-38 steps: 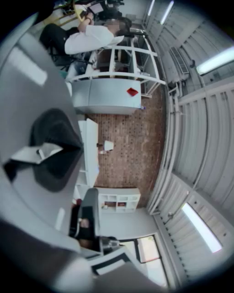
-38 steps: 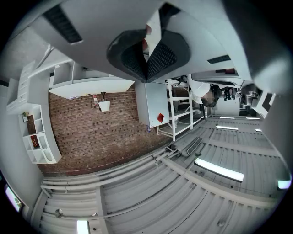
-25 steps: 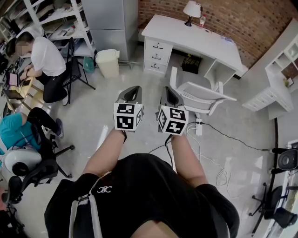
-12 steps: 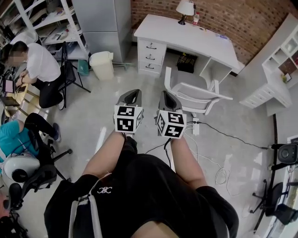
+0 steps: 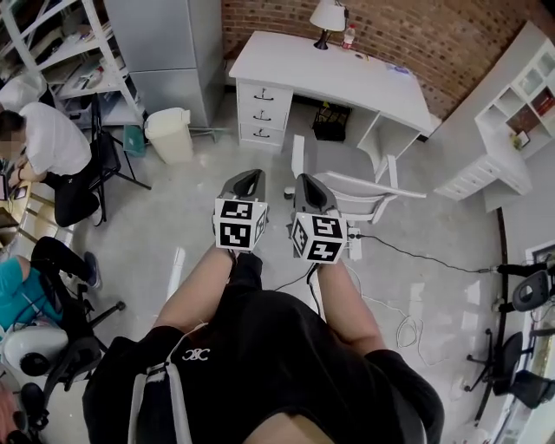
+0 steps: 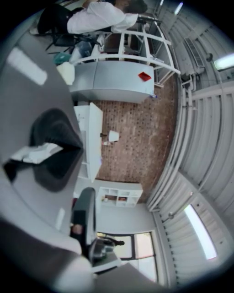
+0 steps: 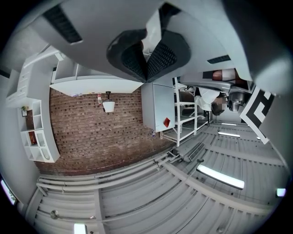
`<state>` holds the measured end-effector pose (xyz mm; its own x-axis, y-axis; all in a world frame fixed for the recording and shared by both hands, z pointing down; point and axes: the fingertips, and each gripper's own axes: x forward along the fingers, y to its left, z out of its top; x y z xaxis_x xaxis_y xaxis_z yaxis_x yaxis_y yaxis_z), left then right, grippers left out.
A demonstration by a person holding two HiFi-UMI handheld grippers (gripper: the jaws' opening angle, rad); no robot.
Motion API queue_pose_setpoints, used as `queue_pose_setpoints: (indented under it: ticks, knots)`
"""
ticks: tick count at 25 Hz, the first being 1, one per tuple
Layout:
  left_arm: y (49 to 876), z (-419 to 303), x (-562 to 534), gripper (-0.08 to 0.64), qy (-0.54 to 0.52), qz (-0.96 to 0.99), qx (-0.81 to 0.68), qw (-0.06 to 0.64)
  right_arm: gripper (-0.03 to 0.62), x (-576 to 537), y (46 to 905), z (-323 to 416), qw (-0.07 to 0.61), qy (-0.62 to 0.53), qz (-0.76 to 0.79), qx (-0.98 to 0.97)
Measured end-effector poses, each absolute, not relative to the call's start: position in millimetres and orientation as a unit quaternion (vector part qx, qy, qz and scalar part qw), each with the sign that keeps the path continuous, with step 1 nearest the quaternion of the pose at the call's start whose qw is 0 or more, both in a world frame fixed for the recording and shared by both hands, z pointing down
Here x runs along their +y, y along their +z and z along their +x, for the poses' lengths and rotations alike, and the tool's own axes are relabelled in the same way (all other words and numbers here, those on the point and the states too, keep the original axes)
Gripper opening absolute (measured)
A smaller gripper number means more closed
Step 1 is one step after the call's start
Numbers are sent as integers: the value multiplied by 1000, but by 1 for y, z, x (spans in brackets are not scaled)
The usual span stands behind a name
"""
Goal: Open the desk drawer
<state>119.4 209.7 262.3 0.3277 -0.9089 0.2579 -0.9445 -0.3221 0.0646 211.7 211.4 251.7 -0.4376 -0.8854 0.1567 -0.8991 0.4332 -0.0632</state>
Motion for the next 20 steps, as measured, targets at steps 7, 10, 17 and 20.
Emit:
queue_pose_setpoints:
  ticks: [7,10,17,20]
  knots:
    - [263,92,117,-2,80,811,-569,111,-3,125,262,187,86,64,530,-842]
    - [258,75,75,-2,77,810,-570,113,-3,80,259,178,86,66,534,-838]
    - [263,29,-17,-2,77,803,-575,138,-3,-15,256,134,103,54,531,-839]
    - [268,10,-49,-2,81,800,-576,147,-3,-50,261,118,110,52,538,-834]
